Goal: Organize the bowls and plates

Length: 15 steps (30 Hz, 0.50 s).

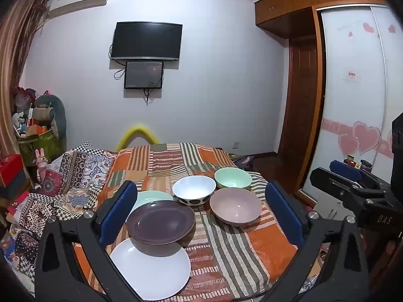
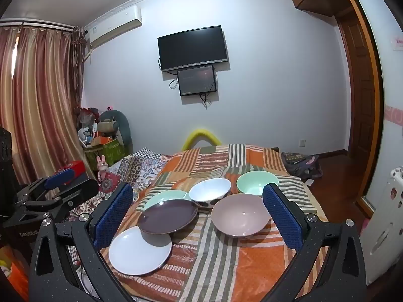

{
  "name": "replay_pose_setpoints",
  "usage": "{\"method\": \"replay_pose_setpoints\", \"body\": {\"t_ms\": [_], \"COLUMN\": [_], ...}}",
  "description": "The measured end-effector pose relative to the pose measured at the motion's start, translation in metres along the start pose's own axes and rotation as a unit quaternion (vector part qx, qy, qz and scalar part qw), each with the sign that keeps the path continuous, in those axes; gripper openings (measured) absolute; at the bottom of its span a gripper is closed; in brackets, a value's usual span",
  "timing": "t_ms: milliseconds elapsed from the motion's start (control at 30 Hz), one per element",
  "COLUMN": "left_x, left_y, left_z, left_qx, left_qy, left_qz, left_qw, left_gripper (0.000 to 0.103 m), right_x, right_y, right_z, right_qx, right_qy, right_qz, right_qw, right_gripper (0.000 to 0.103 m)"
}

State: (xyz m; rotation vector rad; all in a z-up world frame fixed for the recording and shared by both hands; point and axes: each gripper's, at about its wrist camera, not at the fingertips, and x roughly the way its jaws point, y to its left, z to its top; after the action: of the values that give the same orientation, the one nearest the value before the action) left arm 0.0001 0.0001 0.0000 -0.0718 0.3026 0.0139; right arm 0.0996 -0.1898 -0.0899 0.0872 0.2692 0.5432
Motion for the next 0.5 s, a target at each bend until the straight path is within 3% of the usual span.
{"method": "replay_pose_setpoints", "body": {"t_ms": [167, 500], "left_x": [0.005, 0.002], "left_y": [-0.008, -0.002], "left_z": [0.000, 0.000], "left_qx": [0.012, 0.002], "left_qy": [-0.001, -0.008], "left_qz": [0.013, 0.000], "left_qw": [0.9998, 1.0000], "left_gripper": [0.103, 0.103], "right_x": [0.001, 0.000], "right_y": [-0.001, 0.001], "right_z": [0.002, 0.002], "right_qx": [0.000, -0.006], "right_qy": [0.000, 0.002], "right_qz": [0.001, 0.001], "right_qw": [1.000, 1.000], "right_gripper": [0.103, 0.103]}}
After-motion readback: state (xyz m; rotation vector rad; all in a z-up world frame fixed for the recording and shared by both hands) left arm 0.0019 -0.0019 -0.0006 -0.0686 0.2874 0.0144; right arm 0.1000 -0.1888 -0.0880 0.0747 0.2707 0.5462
